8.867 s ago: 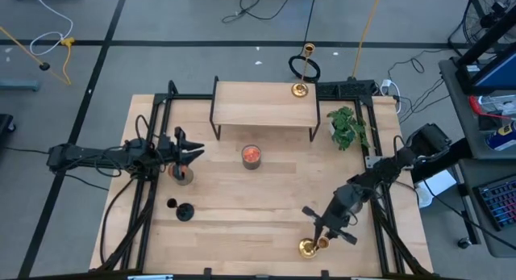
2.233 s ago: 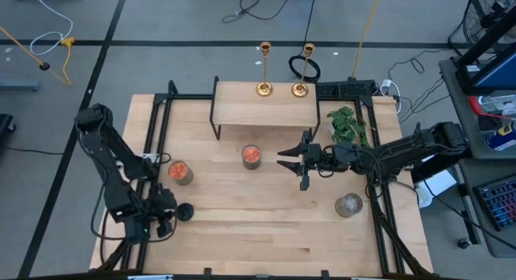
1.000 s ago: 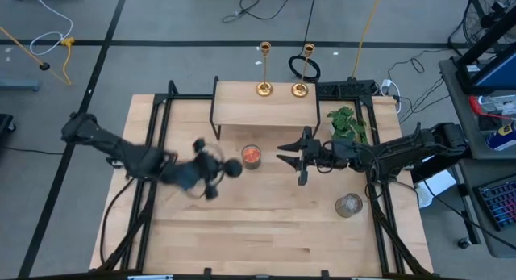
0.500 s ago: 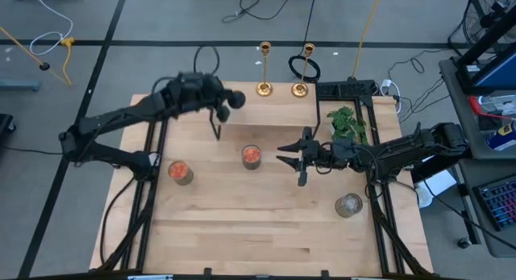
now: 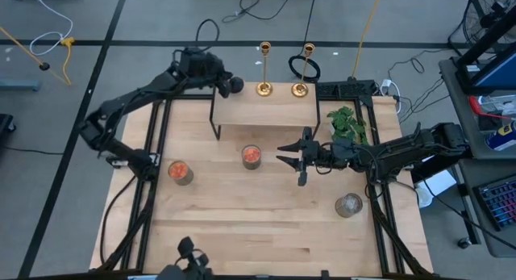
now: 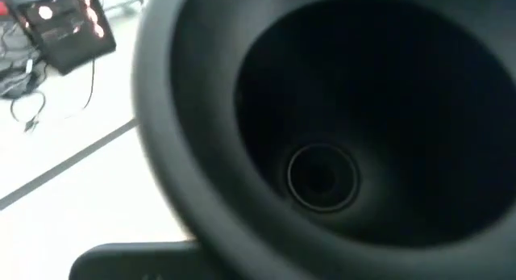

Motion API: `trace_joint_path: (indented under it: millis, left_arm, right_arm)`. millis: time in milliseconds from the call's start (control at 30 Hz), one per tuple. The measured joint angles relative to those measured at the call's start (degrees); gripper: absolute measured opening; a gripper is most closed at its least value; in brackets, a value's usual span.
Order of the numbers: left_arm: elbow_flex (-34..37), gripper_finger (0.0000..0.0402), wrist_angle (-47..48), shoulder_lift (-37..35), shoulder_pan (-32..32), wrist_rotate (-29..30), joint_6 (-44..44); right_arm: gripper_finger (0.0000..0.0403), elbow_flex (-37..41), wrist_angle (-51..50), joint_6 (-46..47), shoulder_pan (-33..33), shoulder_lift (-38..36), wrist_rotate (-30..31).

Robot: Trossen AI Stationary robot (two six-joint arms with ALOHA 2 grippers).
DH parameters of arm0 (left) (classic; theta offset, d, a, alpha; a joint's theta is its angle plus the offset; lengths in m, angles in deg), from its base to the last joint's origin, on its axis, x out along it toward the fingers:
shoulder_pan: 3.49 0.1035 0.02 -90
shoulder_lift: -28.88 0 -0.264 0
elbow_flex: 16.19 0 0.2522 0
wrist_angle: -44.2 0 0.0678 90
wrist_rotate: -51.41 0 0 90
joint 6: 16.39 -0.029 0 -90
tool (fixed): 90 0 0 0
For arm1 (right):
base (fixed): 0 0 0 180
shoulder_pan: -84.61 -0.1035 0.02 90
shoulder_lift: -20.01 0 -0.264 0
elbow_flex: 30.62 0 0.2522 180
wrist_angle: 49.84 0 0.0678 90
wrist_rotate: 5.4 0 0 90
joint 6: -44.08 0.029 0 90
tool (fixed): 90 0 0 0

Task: Pick & Place candle stick holders
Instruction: Put the black candle holder on the shelf

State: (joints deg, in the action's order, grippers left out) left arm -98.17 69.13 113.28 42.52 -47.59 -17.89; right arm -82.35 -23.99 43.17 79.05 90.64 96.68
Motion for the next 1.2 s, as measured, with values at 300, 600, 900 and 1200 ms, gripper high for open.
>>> trace_joint_path:
  millis: [300,600,900,1200]
  left_arm:
    - [-4.4,0.0015,8.1,2.7,0.2,2.8,-1.0]
    - [-4.4,0.0033,8.6,2.6,0.1,4.4,-1.2]
    - [-4.4,0.0036,8.4,2.6,0.1,4.5,-2.7]
    - [-4.4,0.0038,8.3,2.6,0.1,4.5,-4.3]
  right_arm:
    - [0.0116,0.0,-1.8,0.0,0.0,0.0,0.0]
    - [0.0116,0.0,-2.1,0.0,0.0,0.0,0.0]
    - [0.0116,0.0,-2.1,0.0,0.0,0.0,0.0]
    - [0.0116,0.0,-2.1,0.0,0.0,0.0,0.0]
